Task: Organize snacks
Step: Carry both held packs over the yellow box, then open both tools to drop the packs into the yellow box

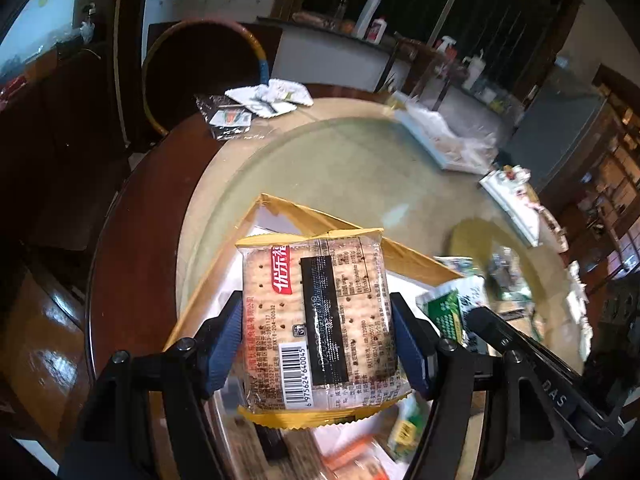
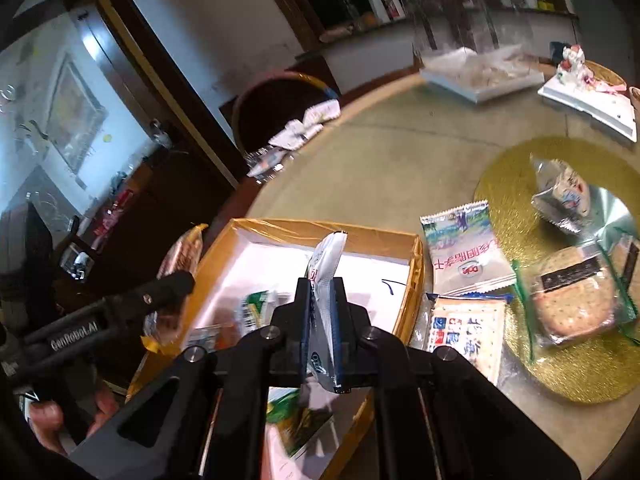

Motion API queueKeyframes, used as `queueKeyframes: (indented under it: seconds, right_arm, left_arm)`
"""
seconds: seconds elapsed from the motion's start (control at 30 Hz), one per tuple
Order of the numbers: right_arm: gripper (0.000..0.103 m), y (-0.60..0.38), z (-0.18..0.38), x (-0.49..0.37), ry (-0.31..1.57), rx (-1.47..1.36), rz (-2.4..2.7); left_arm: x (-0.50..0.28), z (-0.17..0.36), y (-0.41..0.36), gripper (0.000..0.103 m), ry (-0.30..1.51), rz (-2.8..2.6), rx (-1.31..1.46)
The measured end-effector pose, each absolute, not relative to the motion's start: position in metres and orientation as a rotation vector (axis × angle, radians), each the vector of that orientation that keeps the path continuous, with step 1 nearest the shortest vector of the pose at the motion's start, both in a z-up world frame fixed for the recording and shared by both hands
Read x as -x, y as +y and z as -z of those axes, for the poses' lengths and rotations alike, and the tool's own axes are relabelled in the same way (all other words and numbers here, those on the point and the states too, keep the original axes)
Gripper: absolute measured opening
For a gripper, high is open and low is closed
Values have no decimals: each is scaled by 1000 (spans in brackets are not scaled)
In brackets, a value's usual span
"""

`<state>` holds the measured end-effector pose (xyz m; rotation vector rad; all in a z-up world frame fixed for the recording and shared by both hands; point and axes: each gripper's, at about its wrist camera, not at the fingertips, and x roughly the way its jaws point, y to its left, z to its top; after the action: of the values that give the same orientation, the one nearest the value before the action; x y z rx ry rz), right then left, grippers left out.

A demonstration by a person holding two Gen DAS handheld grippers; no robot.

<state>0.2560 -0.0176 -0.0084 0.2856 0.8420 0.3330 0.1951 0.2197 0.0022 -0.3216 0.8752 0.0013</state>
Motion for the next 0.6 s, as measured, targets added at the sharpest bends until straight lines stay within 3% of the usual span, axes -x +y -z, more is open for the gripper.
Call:
queueKeyframes:
  seconds: [0.33,0.53,0.6]
  right_arm:
    - [12,-15,20,-275,872,-266,-292]
    - [21,-20,25,-276,891,-294,-269]
    - [36,-23,19,-271,884,-313,-282]
  left_arm:
    - [-246,30,219,70,1054,-17,201]
    - [-259,45,229,73,1123,4,257]
    - [-255,37,238,73,1081,6,315]
